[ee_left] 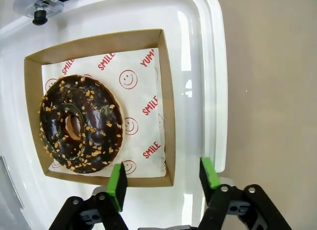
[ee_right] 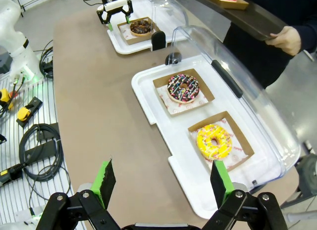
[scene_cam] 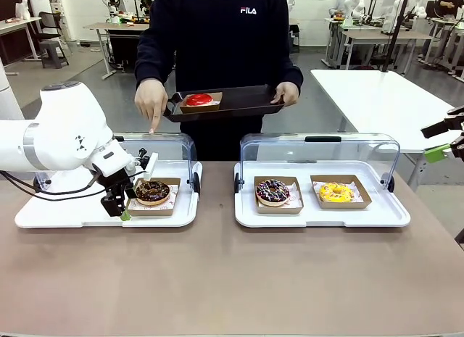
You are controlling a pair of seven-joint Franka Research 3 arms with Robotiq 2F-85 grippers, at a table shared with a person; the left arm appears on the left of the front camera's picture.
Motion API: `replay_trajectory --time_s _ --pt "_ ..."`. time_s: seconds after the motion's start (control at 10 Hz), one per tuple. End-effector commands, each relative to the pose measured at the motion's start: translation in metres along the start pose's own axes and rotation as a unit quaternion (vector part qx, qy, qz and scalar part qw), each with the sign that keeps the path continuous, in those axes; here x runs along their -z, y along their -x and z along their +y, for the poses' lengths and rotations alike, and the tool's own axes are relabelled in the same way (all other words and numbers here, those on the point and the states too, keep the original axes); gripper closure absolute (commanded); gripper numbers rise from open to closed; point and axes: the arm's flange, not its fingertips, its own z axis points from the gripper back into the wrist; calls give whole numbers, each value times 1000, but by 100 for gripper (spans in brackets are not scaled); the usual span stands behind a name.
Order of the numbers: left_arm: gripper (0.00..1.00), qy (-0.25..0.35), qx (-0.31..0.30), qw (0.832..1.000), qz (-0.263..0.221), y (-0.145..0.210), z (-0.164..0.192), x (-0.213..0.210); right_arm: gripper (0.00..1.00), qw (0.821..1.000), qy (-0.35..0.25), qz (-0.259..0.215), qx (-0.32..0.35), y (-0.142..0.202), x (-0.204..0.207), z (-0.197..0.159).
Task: Provide the desired donut to the person.
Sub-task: Pick up and lift the Paper togo box containing the Donut pointed at by the person.
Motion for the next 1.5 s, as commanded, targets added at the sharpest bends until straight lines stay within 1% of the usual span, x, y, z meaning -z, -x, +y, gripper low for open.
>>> replay_trajectory --time_s 0.0,0.2,0.3,0.4,1.1,1.2,1.4 --pt "100 9 -9 1000 15 -3 3 0 0 1000 -2 -14 -6 0 1 -2" --pt "100 8 -9 1000 14 -4 3 1 0 1000 -2 -14 -6 0 1 -2" --pt "93 2 -10 1000 14 -4 3 2 0 1000 -2 -14 -6 0 1 -2" --pt "100 2 -9 1000 13 -4 4 3 0 1000 -2 -14 -6 0 1 -2" --pt "100 -10 0 1000 20 -3 0 -3 0 1000 -2 -14 -6 0 1 -2" --pt "100 -14 7 1000 20 -4 -4 -8 0 1000 -2 -14 -6 0 1 -2" --pt "100 -33 29 999 19 -8 -22 -35 0 1000 -2 -14 -6 0 1 -2"
